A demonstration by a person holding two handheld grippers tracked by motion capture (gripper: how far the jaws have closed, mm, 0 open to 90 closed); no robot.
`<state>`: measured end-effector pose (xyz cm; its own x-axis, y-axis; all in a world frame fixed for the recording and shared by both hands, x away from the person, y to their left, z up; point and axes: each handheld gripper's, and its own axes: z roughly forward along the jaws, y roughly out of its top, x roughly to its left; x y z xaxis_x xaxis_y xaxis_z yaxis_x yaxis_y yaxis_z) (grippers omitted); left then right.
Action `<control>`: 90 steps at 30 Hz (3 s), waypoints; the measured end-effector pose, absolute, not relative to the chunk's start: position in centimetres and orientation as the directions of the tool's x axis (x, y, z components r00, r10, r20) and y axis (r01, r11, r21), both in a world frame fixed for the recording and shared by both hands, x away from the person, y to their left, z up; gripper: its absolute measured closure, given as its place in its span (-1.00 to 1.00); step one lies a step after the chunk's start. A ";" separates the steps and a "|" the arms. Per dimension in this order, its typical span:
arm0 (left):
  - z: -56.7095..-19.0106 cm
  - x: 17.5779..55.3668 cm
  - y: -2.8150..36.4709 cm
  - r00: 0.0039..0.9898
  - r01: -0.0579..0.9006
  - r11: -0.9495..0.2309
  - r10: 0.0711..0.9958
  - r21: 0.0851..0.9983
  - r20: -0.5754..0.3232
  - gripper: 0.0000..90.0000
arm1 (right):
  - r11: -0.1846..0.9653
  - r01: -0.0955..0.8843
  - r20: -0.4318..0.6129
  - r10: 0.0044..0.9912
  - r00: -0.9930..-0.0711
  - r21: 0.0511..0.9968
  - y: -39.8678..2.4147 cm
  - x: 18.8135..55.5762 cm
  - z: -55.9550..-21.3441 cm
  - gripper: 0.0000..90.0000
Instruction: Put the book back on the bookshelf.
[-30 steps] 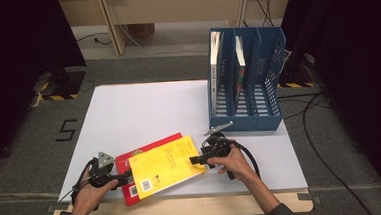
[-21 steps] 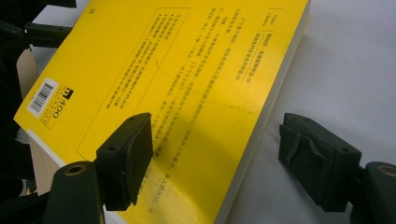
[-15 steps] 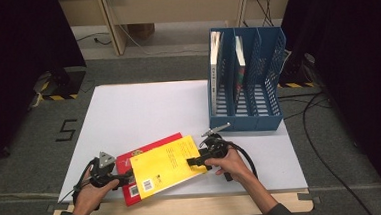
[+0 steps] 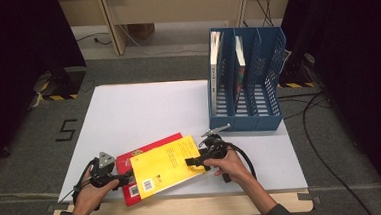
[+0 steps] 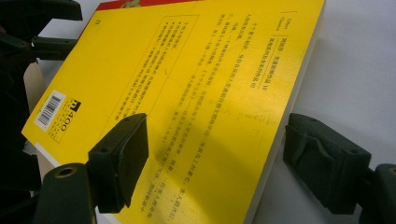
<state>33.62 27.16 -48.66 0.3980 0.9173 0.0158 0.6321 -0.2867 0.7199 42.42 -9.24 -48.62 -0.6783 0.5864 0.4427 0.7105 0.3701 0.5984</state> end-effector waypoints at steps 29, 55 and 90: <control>-48.8 33.6 26.9 0.380 0.631 -0.272 0.925 0.727 0.017 -0.58 | 0.009 0.804 0.672 0.543 -0.503 0.594 -10.6 42.2 -48.4 -0.10; -48.7 33.8 26.7 0.417 0.592 -0.291 0.909 0.752 0.023 -0.65 | 0.302 0.651 0.483 0.474 -0.737 0.697 -7.8 42.4 -40.5 0.58; -48.9 34.2 28.9 0.360 0.616 -0.228 0.933 0.754 -0.011 -0.66 | 0.484 0.581 0.131 0.685 -0.717 0.654 -14.9 42.5 -30.4 0.66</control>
<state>34.24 28.86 -48.88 0.3595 0.9331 -0.0113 0.6161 -0.2283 0.7538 42.50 -14.86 -30.41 -0.7170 0.6846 0.1312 0.5815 0.4836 0.6543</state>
